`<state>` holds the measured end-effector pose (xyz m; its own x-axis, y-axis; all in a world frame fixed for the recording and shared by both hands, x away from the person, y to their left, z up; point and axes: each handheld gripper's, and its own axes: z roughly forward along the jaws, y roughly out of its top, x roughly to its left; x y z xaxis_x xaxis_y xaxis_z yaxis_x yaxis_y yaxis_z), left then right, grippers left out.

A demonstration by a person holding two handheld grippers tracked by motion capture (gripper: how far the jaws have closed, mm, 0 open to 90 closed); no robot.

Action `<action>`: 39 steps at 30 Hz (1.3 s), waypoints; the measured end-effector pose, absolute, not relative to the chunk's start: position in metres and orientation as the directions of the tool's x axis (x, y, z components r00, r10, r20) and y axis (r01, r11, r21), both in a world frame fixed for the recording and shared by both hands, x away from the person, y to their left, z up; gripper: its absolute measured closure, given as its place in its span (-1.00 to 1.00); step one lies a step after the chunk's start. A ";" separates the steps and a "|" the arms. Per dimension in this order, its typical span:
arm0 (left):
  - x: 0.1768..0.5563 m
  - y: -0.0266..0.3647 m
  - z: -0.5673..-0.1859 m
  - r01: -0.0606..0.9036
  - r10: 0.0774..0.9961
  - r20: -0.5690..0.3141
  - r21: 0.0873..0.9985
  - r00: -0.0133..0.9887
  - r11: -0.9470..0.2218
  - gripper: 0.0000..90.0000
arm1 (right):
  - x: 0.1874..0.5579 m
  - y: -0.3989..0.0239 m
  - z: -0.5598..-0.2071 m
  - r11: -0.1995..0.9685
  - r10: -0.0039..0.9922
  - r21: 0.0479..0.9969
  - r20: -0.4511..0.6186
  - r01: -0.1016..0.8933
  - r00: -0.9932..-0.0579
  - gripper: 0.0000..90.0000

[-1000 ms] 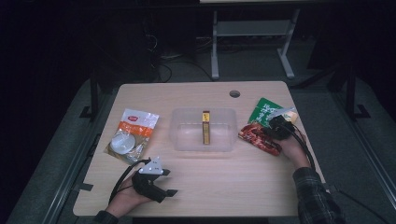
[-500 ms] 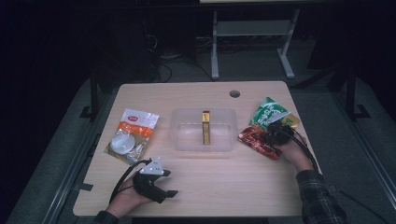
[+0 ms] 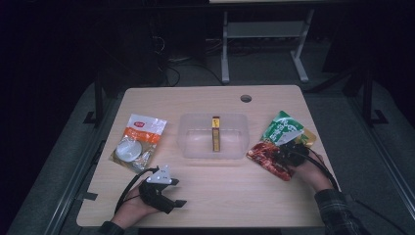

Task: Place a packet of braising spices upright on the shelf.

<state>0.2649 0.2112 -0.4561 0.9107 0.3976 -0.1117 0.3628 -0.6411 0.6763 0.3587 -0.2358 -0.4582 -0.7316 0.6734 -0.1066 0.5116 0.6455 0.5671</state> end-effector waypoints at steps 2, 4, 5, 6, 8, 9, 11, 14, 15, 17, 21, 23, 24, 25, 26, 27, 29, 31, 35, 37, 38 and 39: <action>0.265 0.211 -0.456 0.364 0.398 -0.112 0.676 0.910 -0.641 -0.55 | 0.346 -0.231 -0.457 0.663 0.652 0.567 -0.113 0.490 -0.750 1.00; 0.265 0.211 -0.456 0.364 0.399 -0.113 0.675 0.910 -0.641 -0.55 | 0.343 -0.230 -0.457 0.665 0.647 0.568 -0.116 0.484 -0.754 1.00; 0.265 0.211 -0.456 0.365 0.399 -0.113 0.676 0.910 -0.641 -0.55 | 0.338 -0.229 -0.457 0.670 0.638 0.568 -0.110 0.479 -0.762 1.00; 0.265 0.211 -0.456 0.365 0.399 -0.113 0.675 0.910 -0.641 -0.54 | 0.333 -0.227 -0.457 0.670 0.631 0.570 -0.100 0.476 -0.769 1.00; 0.265 0.211 -0.456 0.363 0.397 -0.112 0.673 0.911 -0.645 -0.54 | 0.331 -0.227 -0.457 0.669 0.628 0.572 -0.095 0.474 -0.772 1.00; 0.265 0.210 -0.456 0.362 0.395 -0.113 0.674 0.912 -0.644 -0.54 | 0.329 -0.225 -0.456 0.674 0.623 0.571 -0.099 0.468 -0.776 1.00; 0.265 0.210 -0.456 0.362 0.395 -0.113 0.674 0.912 -0.644 -0.54 | 0.331 -0.227 -0.455 0.655 0.630 0.592 -0.083 0.471 -0.772 1.00; 0.265 0.210 -0.456 0.366 0.397 -0.117 0.679 0.910 -0.637 -0.55 | 0.345 -0.237 -0.453 0.608 0.679 0.618 -0.080 0.498 -0.730 1.00; 0.265 0.210 -0.456 0.366 0.398 -0.116 0.677 0.910 -0.639 -0.55 | 0.352 -0.241 -0.451 0.588 0.705 0.622 -0.080 0.517 -0.705 1.00; 0.266 0.210 -0.456 0.362 0.395 -0.114 0.677 0.912 -0.640 -0.55 | 0.367 -0.252 -0.447 0.543 0.754 0.636 -0.081 0.548 -0.652 1.00; 0.266 0.210 -0.455 0.359 0.392 -0.114 0.679 0.913 -0.640 -0.54 | 0.394 -0.271 -0.445 0.462 0.825 0.654 -0.070 0.599 -0.561 1.00; 0.266 0.209 -0.455 0.358 0.390 -0.113 0.679 0.914 -0.641 -0.55 | 0.407 -0.280 -0.445 0.429 0.853 0.654 -0.067 0.623 -0.518 1.00; 0.266 0.209 -0.455 0.356 0.388 -0.113 0.679 0.915 -0.642 -0.54 | 0.414 -0.285 -0.445 0.415 0.866 0.651 -0.069 0.636 -0.495 1.00; 0.266 0.209 -0.456 0.356 0.387 -0.115 0.680 0.915 -0.641 -0.55 | 0.418 -0.287 -0.446 0.401 0.875 0.651 -0.065 0.644 -0.479 1.00; 0.266 0.209 -0.456 0.359 0.388 -0.118 0.681 0.914 -0.639 -0.55 | 0.427 -0.294 -0.446 0.373 0.893 0.652 -0.059 0.660 -0.447 1.00; 0.266 0.209 -0.456 0.363 0.390 -0.121 0.679 0.913 -0.639 -0.55 | 0.427 -0.294 -0.446 0.373 0.893 0.652 -0.059 0.660 -0.447 1.00; 0.266 0.208 -0.457 0.369 0.393 -0.129 0.685 0.910 -0.629 -0.55 | 0.434 -0.297 -0.447 0.372 0.900 0.643 -0.072 0.669 -0.431 1.00; 0.267 0.208 -0.457 0.368 0.392 -0.129 0.683 0.911 -0.631 -0.54 | 0.438 -0.298 -0.449 0.365 0.904 0.642 -0.073 0.674 -0.421 1.00; 0.267 0.208 -0.457 0.366 0.391 -0.126 0.679 0.912 -0.636 -0.54 | 0.446 -0.299 -0.457 0.378 0.906 0.610 -0.090 0.697 -0.413 1.00; 0.267 0.209 -0.457 0.368 0.393 -0.126 0.677 0.911 -0.637 -0.54 | 0.448 -0.299 -0.459 0.384 0.906 0.600 -0.100 0.701 -0.411 1.00; 0.267 0.209 -0.457 0.374 0.396 -0.131 0.679 0.909 -0.632 -0.54 | 0.449 -0.299 -0.461 0.391 0.905 0.590 -0.106 0.706 -0.412 1.00; 0.267 0.209 -0.458 0.373 0.395 -0.133 0.681 0.909 -0.630 -0.54 | 0.449 -0.299 -0.461 0.391 0.905 0.590 -0.106 0.706 -0.412 1.00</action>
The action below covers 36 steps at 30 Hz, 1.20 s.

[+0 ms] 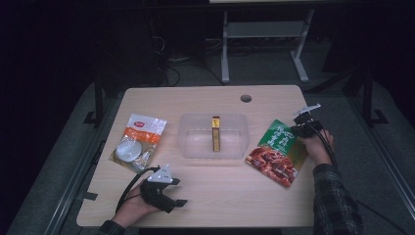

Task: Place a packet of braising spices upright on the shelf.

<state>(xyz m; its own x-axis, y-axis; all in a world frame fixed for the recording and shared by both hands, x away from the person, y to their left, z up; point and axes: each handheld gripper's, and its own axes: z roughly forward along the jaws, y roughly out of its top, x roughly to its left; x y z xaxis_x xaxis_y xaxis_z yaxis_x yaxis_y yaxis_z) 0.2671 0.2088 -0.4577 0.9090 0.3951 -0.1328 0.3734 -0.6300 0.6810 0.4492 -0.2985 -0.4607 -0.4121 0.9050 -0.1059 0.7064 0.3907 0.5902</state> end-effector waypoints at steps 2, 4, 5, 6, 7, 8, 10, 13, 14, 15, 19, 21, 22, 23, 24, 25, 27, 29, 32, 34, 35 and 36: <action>0.267 0.209 -0.458 0.374 0.395 -0.133 0.681 0.909 -0.630 -0.54 | 0.450 -0.299 -0.463 0.396 0.904 0.585 -0.115 0.708 -0.411 1.00; 0.267 0.209 -0.458 0.372 0.393 -0.131 0.679 0.910 -0.633 -0.54 | 0.450 -0.300 -0.462 0.397 0.903 0.585 -0.111 0.707 -0.415 1.00; 0.267 0.209 -0.458 0.375 0.395 -0.136 0.681 0.909 -0.629 -0.54 | 0.450 -0.300 -0.462 0.395 0.903 0.585 -0.106 0.709 -0.416 1.00; 0.267 0.208 -0.458 0.376 0.395 -0.137 0.680 0.908 -0.629 -0.54 | 0.449 -0.300 -0.462 0.394 0.900 0.586 -0.092 0.708 -0.425 1.00; 0.267 0.208 -0.458 0.374 0.393 -0.134 0.677 0.909 -0.634 -0.54 | 0.449 -0.299 -0.462 0.397 0.898 0.585 -0.091 0.707 -0.430 1.00; 0.267 0.208 -0.458 0.371 0.392 -0.132 0.677 0.911 -0.635 -0.53 | 0.448 -0.299 -0.462 0.403 0.895 0.585 -0.091 0.704 -0.437 1.00; 0.268 0.208 -0.458 0.361 0.384 -0.124 0.676 0.915 -0.643 -0.53 | 0.446 -0.297 -0.462 0.411 0.891 0.579 -0.093 0.705 -0.444 1.00; 0.267 0.207 -0.459 0.362 0.384 -0.124 0.675 0.915 -0.643 -0.53 | 0.441 -0.294 -0.461 0.430 0.880 0.575 -0.095 0.696 -0.466 1.00; 0.267 0.207 -0.459 0.363 0.384 -0.125 0.675 0.915 -0.643 -0.53 | 0.440 -0.293 -0.461 0.437 0.876 0.577 -0.097 0.690 -0.473 1.00; 0.267 0.207 -0.459 0.361 0.383 -0.125 0.674 0.915 -0.644 -0.53 | 0.437 -0.291 -0.462 0.442 0.871 0.582 -0.098 0.683 -0.481 1.00; 0.267 0.207 -0.458 0.359 0.382 -0.123 0.672 0.916 -0.647 -0.53 | 0.432 -0.286 -0.461 0.459 0.860 0.576 -0.099 0.676 -0.500 1.00; 0.266 0.207 -0.458 0.367 0.390 -0.127 0.677 0.912 -0.638 -0.53 | 0.424 -0.282 -0.460 0.490 0.842 0.567 -0.112 0.662 -0.527 1.00; 0.266 0.207 -0.458 0.367 0.390 -0.127 0.677 0.912 -0.638 -0.53 | 0.424 -0.282 -0.460 0.490 0.842 0.567 -0.112 0.662 -0.527 1.00; 0.267 0.208 -0.458 0.361 0.385 -0.122 0.677 0.915 -0.642 -0.53 | 0.419 -0.281 -0.460 0.500 0.833 0.566 -0.109 0.656 -0.542 1.00; 0.267 0.208 -0.458 0.364 0.387 -0.125 0.678 0.913 -0.639 -0.53 | 0.419 -0.281 -0.460 0.500 0.833 0.566 -0.109 0.656 -0.542 1.00; 0.267 0.207 -0.458 0.365 0.389 -0.126 0.678 0.913 -0.638 -0.53 | 0.414 -0.280 -0.459 0.513 0.824 0.557 -0.108 0.653 -0.556 1.00; 0.266 0.207 -0.458 0.368 0.391 -0.128 0.678 0.912 -0.637 -0.53 | 0.411 -0.279 -0.459 0.519 0.820 0.552 -0.106 0.652 -0.563 1.00; 0.265 0.207 -0.457 0.364 0.389 -0.124 0.677 0.913 -0.640 -0.53 | 0.402 -0.277 -0.458 0.528 0.812 0.546 -0.101 0.650 -0.575 1.00; 0.265 0.207 -0.457 0.361 0.389 -0.120 0.680 0.914 -0.639 -0.53 | 0.394 -0.276 -0.457 0.539 0.803 0.539 -0.098 0.647 -0.587 1.00; 0.265 0.207 -0.457 0.365 0.393 -0.122 0.681 0.911 -0.635 -0.53 | 0.386 -0.275 -0.457 0.552 0.794 0.530 -0.098 0.644 -0.600 1.00; 0.265 0.207 -0.457 0.365 0.393 -0.122 0.681 0.911 -0.635 -0.53 | 0.381 -0.275 -0.456 0.555 0.791 0.528 -0.096 0.643 -0.604 1.00; 0.265 0.207 -0.457 0.366 0.393 -0.123 0.681 0.911 -0.634 -0.53 | 0.378 -0.275 -0.456 0.554 0.790 0.530 -0.092 0.642 -0.606 1.00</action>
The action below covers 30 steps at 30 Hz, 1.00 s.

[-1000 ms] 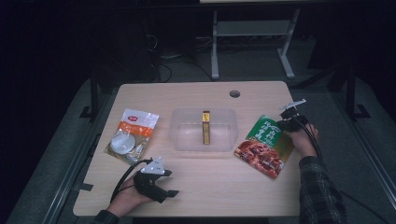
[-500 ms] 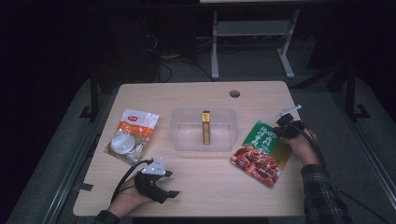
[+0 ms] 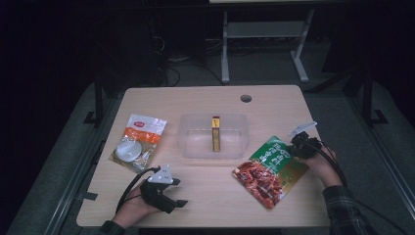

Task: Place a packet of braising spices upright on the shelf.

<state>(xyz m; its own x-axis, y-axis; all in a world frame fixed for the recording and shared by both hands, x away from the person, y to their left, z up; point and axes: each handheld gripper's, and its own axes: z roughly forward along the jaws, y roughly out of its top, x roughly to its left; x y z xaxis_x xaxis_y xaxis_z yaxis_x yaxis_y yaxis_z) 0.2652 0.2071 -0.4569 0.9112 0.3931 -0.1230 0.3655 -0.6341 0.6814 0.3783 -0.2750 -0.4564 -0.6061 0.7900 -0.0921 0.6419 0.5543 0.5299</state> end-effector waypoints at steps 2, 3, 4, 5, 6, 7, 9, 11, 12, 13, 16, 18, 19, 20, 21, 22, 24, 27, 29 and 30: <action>0.265 0.207 -0.457 0.360 0.390 -0.117 0.678 0.914 -0.641 -0.53 | 0.371 -0.275 -0.456 0.562 0.783 0.523 -0.085 0.641 -0.616 1.00; 0.266 0.207 -0.456 0.356 0.387 -0.113 0.677 0.915 -0.644 -0.53 | 0.362 -0.273 -0.455 0.563 0.781 0.523 -0.082 0.640 -0.620 1.00; 0.265 0.207 -0.456 0.357 0.388 -0.114 0.677 0.915 -0.643 -0.53 | 0.362 -0.273 -0.455 0.563 0.781 0.523 -0.082 0.640 -0.620 1.00; 0.265 0.207 -0.456 0.356 0.388 -0.113 0.678 0.915 -0.643 -0.53 | 0.353 -0.272 -0.455 0.567 0.774 0.517 -0.069 0.641 -0.629 1.00; 0.265 0.207 -0.456 0.362 0.393 -0.118 0.680 0.912 -0.638 -0.53 | 0.353 -0.272 -0.455 0.567 0.774 0.517 -0.069 0.641 -0.629 1.00; 0.265 0.208 -0.456 0.362 0.393 -0.117 0.679 0.912 -0.639 -0.53 | 0.349 -0.270 -0.454 0.571 0.770 0.515 -0.065 0.639 -0.635 1.00; 0.266 0.208 -0.456 0.361 0.394 -0.115 0.680 0.912 -0.638 -0.53 | 0.337 -0.267 -0.454 0.573 0.761 0.517 -0.046 0.636 -0.647 1.00; 0.266 0.208 -0.455 0.360 0.393 -0.114 0.679 0.912 -0.639 -0.53 | 0.334 -0.266 -0.454 0.578 0.756 0.518 -0.048 0.631 -0.653 1.00; 0.266 0.208 -0.455 0.357 0.390 -0.111 0.677 0.914 -0.643 -0.53 | 0.330 -0.264 -0.454 0.584 0.749 0.518 -0.047 0.625 -0.661 1.00; 0.266 0.208 -0.455 0.356 0.389 -0.110 0.677 0.915 -0.644 -0.54 | 0.327 -0.261 -0.454 0.589 0.743 0.516 -0.042 0.622 -0.668 1.00; 0.266 0.207 -0.456 0.357 0.390 -0.111 0.677 0.914 -0.644 -0.53 | 0.318 -0.252 -0.453 0.601 0.722 0.512 -0.018 0.614 -0.691 1.00; 0.266 0.208 -0.455 0.357 0.389 -0.111 0.674 0.914 -0.646 -0.53 | 0.314 -0.244 -0.453 0.615 0.704 0.510 -0.011 0.601 -0.711 1.00; 0.266 0.208 -0.455 0.357 0.390 -0.110 0.677 0.914 -0.644 -0.53 | 0.310 -0.235 -0.452 0.631 0.687 0.505 -0.011 0.589 -0.727 1.00; 0.266 0.208 -0.455 0.357 0.390 -0.110 0.677 0.914 -0.644 -0.54 | 0.310 -0.235 -0.452 0.631 0.687 0.505 -0.011 0.589 -0.727 1.00; 0.266 0.208 -0.455 0.357 0.392 -0.109 0.677 0.913 -0.643 -0.53 | 0.306 -0.226 -0.452 0.650 0.665 0.500 -0.011 0.572 -0.746 1.00; 0.266 0.207 -0.456 0.361 0.396 -0.114 0.681 0.911 -0.637 -0.53 | 0.306 -0.226 -0.452 0.650 0.665 0.500 -0.011 0.572 -0.746 1.00; 0.266 0.207 -0.456 0.361 0.396 -0.113 0.681 0.911 -0.637 -0.54 | 0.303 -0.217 -0.451 0.662 0.649 0.496 -0.006 0.562 -0.760 1.00; 0.266 0.207 -0.456 0.353 0.389 -0.107 0.678 0.915 -0.644 -0.54 | 0.299 -0.201 -0.451 0.683 0.613 0.498 0.009 0.535 -0.790 1.00; 0.266 0.206 -0.456 0.358 0.394 -0.111 0.682 0.913 -0.638 -0.54 | 0.297 -0.192 -0.451 0.691 0.598 0.499 0.012 0.523 -0.801 1.00; 0.266 0.205 -0.455 0.351 0.388 -0.106 0.680 0.916 -0.644 -0.54 | 0.297 -0.192 -0.451 0.691 0.598 0.499 0.012 0.523 -0.801 1.00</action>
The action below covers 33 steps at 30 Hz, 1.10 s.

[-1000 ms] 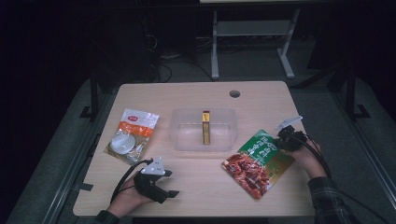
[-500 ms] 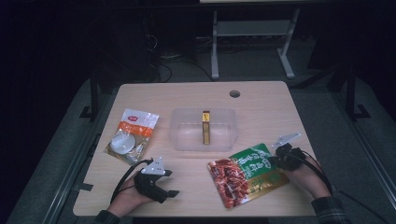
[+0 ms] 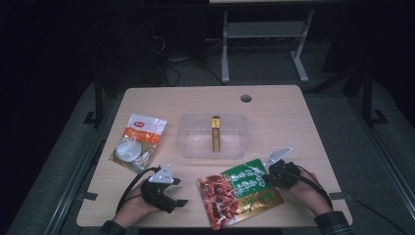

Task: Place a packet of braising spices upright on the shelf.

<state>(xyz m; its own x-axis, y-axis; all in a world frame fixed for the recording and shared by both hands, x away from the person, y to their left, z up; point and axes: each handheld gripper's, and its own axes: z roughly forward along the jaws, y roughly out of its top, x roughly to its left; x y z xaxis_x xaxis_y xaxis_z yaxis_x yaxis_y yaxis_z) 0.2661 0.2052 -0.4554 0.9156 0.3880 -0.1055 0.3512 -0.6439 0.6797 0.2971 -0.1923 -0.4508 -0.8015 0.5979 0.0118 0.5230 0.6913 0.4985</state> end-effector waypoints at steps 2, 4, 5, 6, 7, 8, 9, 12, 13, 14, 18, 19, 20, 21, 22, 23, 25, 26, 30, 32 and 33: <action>0.265 0.202 -0.456 0.358 0.392 -0.114 0.683 0.913 -0.636 -0.54 | 0.295 -0.183 -0.451 0.703 0.578 0.502 0.010 0.504 -0.816 1.00; 0.266 0.199 -0.456 0.354 0.387 -0.112 0.682 0.915 -0.640 -0.54 | 0.294 -0.174 -0.451 0.722 0.552 0.505 -0.006 0.474 -0.834 1.00; 0.266 0.197 -0.456 0.353 0.386 -0.114 0.685 0.916 -0.637 -0.54 | 0.293 -0.170 -0.451 0.724 0.544 0.506 -0.001 0.469 -0.839 1.00; 0.266 0.196 -0.456 0.351 0.382 -0.112 0.683 0.917 -0.641 -0.54 | 0.294 -0.167 -0.452 0.731 0.529 0.513 -0.010 0.450 -0.848 1.00; 0.267 0.194 -0.456 0.348 0.381 -0.110 0.683 0.918 -0.642 -0.54 | 0.293 -0.163 -0.452 0.736 0.517 0.516 -0.012 0.438 -0.856 1.00; 0.267 0.193 -0.455 0.344 0.378 -0.107 0.682 0.920 -0.645 -0.54 | 0.293 -0.160 -0.452 0.736 0.512 0.519 -0.007 0.435 -0.859 1.00; 0.267 0.190 -0.456 0.350 0.381 -0.115 0.689 0.917 -0.635 -0.54 | 0.293 -0.157 -0.453 0.739 0.503 0.523 -0.007 0.425 -0.864 1.00; 0.269 0.180 -0.456 0.344 0.377 -0.109 0.685 0.920 -0.642 -0.54 | 0.293 -0.156 -0.453 0.739 0.498 0.529 -0.012 0.417 -0.867 1.00; 0.270 0.177 -0.456 0.346 0.377 -0.111 0.685 0.919 -0.642 -0.54 | 0.292 -0.158 -0.452 0.717 0.509 0.548 0.011 0.431 -0.860 1.00; 0.271 0.174 -0.457 0.347 0.380 -0.111 0.688 0.918 -0.638 -0.54 | 0.291 -0.160 -0.451 0.699 0.520 0.562 0.026 0.443 -0.854 1.00; 0.273 0.161 -0.460 0.349 0.374 -0.117 0.681 0.920 -0.644 -0.54 | 0.288 -0.172 -0.446 0.635 0.565 0.610 0.052 0.474 -0.824 0.80; 0.274 0.158 -0.462 0.346 0.372 -0.112 0.674 0.921 -0.653 -0.54 | 0.287 -0.175 -0.446 0.623 0.573 0.620 0.053 0.477 -0.818 0.71; 0.275 0.156 -0.463 0.346 0.369 -0.115 0.672 0.922 -0.655 -0.54 | 0.286 -0.180 -0.444 0.604 0.590 0.631 0.057 0.487 -0.805 0.59; 0.276 0.153 -0.465 0.351 0.371 -0.121 0.670 0.921 -0.654 -0.54 | 0.285 -0.183 -0.444 0.584 0.603 0.639 0.072 0.501 -0.795 0.52; 0.278 0.150 -0.466 0.348 0.367 -0.120 0.669 0.922 -0.657 -0.54 | 0.284 -0.186 -0.443 0.571 0.608 0.644 0.084 0.508 -0.789 0.42; 0.278 0.149 -0.466 0.351 0.370 -0.122 0.672 0.921 -0.652 -0.55 | 0.283 -0.190 -0.444 0.557 0.621 0.652 0.085 0.514 -0.779 0.30; 0.280 0.145 -0.466 0.352 0.372 -0.123 0.675 0.920 -0.648 -0.55 | 0.281 -0.192 -0.445 0.551 0.626 0.652 0.090 0.521 -0.775 0.21; 0.281 0.143 -0.467 0.352 0.369 -0.126 0.675 0.921 -0.648 -0.55 | 0.279 -0.193 -0.445 0.545 0.634 0.652 0.092 0.528 -0.768 0.13; 0.281 0.136 -0.468 0.339 0.362 -0.117 0.686 0.925 -0.644 -0.55 | 0.276 -0.193 -0.446 0.541 0.639 0.659 0.082 0.522 -0.765 -0.02; 0.280 0.132 -0.468 0.334 0.360 -0.111 0.685 0.926 -0.647 -0.55 | 0.276 -0.193 -0.446 0.538 0.647 0.656 0.082 0.529 -0.758 -0.06; 0.280 0.130 -0.468 0.327 0.359 -0.103 0.687 0.928 -0.649 -0.54 | 0.277 -0.193 -0.446 0.537 0.648 0.655 0.083 0.531 -0.757 -0.07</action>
<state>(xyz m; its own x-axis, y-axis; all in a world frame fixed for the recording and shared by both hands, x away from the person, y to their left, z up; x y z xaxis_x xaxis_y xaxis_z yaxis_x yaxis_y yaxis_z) 0.2802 0.1303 -0.4684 0.9275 0.3593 -0.1028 0.3274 -0.6487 0.6870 0.2771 -0.1935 -0.4464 -0.7573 0.6478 0.0828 0.5312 0.5373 0.6551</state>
